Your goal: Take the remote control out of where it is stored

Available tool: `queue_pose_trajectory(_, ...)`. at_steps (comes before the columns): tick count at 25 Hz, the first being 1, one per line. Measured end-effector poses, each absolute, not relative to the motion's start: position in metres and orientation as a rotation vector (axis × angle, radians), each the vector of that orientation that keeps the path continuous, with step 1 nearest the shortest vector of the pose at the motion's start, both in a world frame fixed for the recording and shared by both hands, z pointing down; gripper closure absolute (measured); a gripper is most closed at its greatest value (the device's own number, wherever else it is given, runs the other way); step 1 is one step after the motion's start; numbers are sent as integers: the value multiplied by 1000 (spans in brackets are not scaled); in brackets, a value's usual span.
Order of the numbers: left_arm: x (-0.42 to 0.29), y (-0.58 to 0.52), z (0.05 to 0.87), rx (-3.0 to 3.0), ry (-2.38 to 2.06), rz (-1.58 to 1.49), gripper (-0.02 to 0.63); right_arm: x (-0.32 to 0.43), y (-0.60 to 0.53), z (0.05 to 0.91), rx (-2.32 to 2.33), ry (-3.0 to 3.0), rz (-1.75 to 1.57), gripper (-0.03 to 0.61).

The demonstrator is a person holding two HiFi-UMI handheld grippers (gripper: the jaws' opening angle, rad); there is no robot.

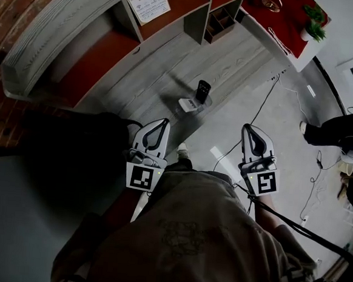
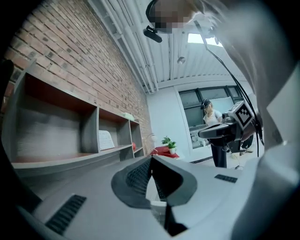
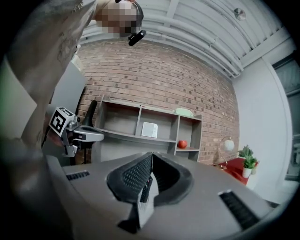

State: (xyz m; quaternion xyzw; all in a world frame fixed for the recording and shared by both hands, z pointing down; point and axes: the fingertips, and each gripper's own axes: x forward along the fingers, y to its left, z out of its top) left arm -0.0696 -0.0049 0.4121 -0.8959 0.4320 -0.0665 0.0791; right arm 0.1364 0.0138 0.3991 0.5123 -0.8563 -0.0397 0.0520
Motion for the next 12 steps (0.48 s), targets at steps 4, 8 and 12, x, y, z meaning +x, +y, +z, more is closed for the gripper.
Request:
queue_pose_trajectory(4,-81,-21,411,-2753,1377,-58,603,120,-5,394,1543,-2598,-151,565)
queue_pose_trajectory(8,-87,-32,405,-2789,1409,33,603,112,-16,389,1532,-2603,-150,565)
queue_pose_trajectory(12,-92,-42,396,-2782,1414,63,603,113,-21,387,1541,-2591,-157,565)
